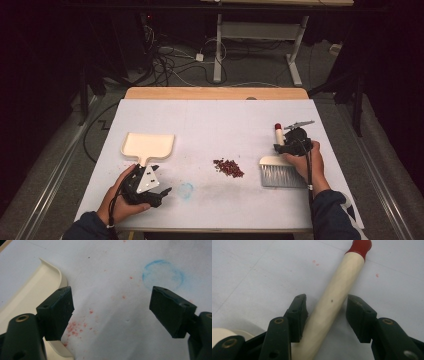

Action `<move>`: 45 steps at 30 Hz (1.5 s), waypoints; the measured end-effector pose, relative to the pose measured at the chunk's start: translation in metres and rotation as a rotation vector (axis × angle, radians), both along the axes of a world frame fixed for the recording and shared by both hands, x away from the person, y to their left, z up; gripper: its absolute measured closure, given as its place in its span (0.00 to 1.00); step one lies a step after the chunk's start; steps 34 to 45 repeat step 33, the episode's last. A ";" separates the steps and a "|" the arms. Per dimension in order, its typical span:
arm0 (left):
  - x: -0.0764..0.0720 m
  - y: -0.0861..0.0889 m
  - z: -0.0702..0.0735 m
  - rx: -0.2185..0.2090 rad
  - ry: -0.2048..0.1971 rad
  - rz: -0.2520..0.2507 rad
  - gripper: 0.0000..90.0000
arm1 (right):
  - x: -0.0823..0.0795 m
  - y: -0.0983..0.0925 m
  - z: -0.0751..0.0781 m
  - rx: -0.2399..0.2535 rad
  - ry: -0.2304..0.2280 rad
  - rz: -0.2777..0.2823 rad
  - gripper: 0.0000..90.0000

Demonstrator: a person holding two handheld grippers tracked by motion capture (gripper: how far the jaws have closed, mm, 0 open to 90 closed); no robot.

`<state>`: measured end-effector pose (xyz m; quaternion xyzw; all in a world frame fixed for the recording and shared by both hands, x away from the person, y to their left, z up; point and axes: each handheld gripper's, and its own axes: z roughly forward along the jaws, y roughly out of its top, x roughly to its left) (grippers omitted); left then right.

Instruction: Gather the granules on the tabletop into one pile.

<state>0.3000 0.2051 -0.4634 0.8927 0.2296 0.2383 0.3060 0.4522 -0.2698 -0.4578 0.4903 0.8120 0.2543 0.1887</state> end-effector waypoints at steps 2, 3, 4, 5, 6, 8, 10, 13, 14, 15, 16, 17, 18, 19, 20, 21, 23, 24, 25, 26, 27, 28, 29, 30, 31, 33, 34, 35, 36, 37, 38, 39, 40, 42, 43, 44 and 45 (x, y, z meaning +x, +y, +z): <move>-0.001 0.000 0.001 -0.002 -0.003 0.001 0.21 | -0.002 0.000 0.002 0.017 -0.020 0.017 0.56; -0.002 0.000 0.001 -0.006 -0.005 0.003 0.21 | -0.004 0.000 0.004 0.030 -0.042 0.025 0.55; -0.002 0.001 0.002 -0.011 -0.010 0.003 0.21 | -0.008 0.000 0.009 0.040 -0.084 0.035 0.54; -0.003 0.001 0.002 -0.021 -0.008 0.005 0.21 | -0.015 0.000 0.016 0.061 -0.152 0.044 0.53; -0.003 0.002 0.003 -0.031 -0.015 0.009 0.21 | -0.023 0.001 0.023 0.095 -0.226 0.069 0.52; -0.004 0.004 0.004 -0.040 -0.022 0.020 0.20 | -0.043 0.004 0.037 0.125 -0.335 0.123 0.45; -0.006 0.006 0.004 -0.041 -0.029 0.026 0.20 | -0.063 0.006 0.048 0.154 -0.424 0.156 0.40; -0.011 0.008 0.006 -0.050 -0.043 0.021 0.20 | -0.096 0.010 0.056 0.191 -0.505 0.183 0.32; -0.012 0.009 0.007 -0.051 -0.047 0.019 0.20 | -0.107 0.011 0.056 0.191 -0.518 0.197 0.31; -0.012 0.010 0.007 -0.048 -0.052 0.019 0.20 | -0.118 0.013 0.055 0.183 -0.527 0.199 0.31; -0.013 0.010 0.008 -0.051 -0.053 0.020 0.20 | -0.128 0.015 0.052 0.179 -0.541 0.208 0.28; -0.012 0.010 0.008 -0.056 -0.054 0.022 0.20 | -0.137 0.016 0.050 0.170 -0.547 0.226 0.27; -0.012 0.010 0.008 -0.056 -0.053 0.024 0.20 | -0.144 0.018 0.048 0.144 -0.556 0.245 0.27; -0.011 0.010 0.008 -0.054 -0.051 0.025 0.20 | -0.151 0.019 0.047 0.120 -0.570 0.249 0.26; -0.011 0.009 0.008 -0.054 -0.050 0.024 0.20 | -0.158 0.019 0.045 0.110 -0.586 0.252 0.26; -0.010 0.008 0.007 -0.053 -0.050 0.022 0.20 | -0.162 0.020 0.043 0.115 -0.591 0.246 0.26; -0.010 0.006 0.007 -0.045 -0.052 0.017 0.20 | -0.168 0.020 0.039 0.125 -0.585 0.247 0.24; -0.009 0.005 0.007 -0.043 -0.051 0.013 0.20 | -0.169 0.020 0.038 0.118 -0.585 0.257 0.24; -0.009 0.005 0.007 -0.040 -0.050 0.012 0.20 | -0.170 0.021 0.037 0.098 -0.587 0.257 0.24; -0.008 0.004 0.007 -0.040 -0.049 0.011 0.20 | -0.170 0.021 0.037 0.087 -0.591 0.250 0.24; -0.007 0.003 0.007 -0.037 -0.047 0.010 0.20 | -0.170 0.021 0.036 0.093 -0.594 0.251 0.24; -0.006 0.003 0.006 -0.040 -0.045 0.010 0.20 | -0.169 0.020 0.036 0.103 -0.589 0.253 0.24; -0.006 0.002 0.006 -0.038 -0.044 0.011 0.20 | -0.168 0.020 0.036 0.098 -0.585 0.251 0.24; -0.005 0.002 0.006 -0.033 -0.043 0.011 0.20 | -0.167 0.019 0.035 0.097 -0.582 0.245 0.24; -0.005 0.002 0.006 -0.033 -0.044 0.011 0.20 | -0.166 0.018 0.034 0.106 -0.576 0.244 0.24; -0.005 0.001 0.006 -0.033 -0.045 0.011 0.20 | -0.165 0.017 0.034 0.103 -0.572 0.239 0.24; -0.005 0.001 0.006 -0.033 -0.045 0.011 0.20 | -0.165 0.017 0.034 0.103 -0.572 0.239 0.24; -0.005 0.001 0.006 -0.033 -0.045 0.011 0.20 | -0.165 0.017 0.034 0.103 -0.572 0.239 0.24; -0.005 0.001 0.006 -0.033 -0.045 0.011 0.20 | -0.165 0.017 0.034 0.103 -0.572 0.239 0.24; -0.005 0.001 0.006 -0.033 -0.045 0.011 0.20 | -0.165 0.017 0.034 0.103 -0.572 0.239 0.24; -0.005 0.001 0.006 -0.033 -0.045 0.011 0.20 | -0.165 0.017 0.034 0.103 -0.572 0.239 0.24; -0.005 0.001 0.006 -0.033 -0.045 0.011 0.20 | -0.165 0.017 0.034 0.103 -0.572 0.239 0.24; -0.005 0.001 0.006 -0.033 -0.045 0.011 0.20 | -0.165 0.017 0.034 0.103 -0.572 0.239 0.24; -0.005 0.001 0.006 -0.033 -0.045 0.011 0.20 | -0.165 0.017 0.034 0.103 -0.572 0.239 0.24; -0.005 0.001 0.006 -0.033 -0.045 0.011 0.20 | -0.165 0.017 0.034 0.103 -0.572 0.239 0.24; -0.005 0.001 0.006 -0.033 -0.045 0.011 0.20 | -0.165 0.017 0.034 0.103 -0.572 0.239 0.24; -0.005 0.001 0.006 -0.033 -0.045 0.011 0.20 | -0.165 0.017 0.034 0.103 -0.572 0.239 0.24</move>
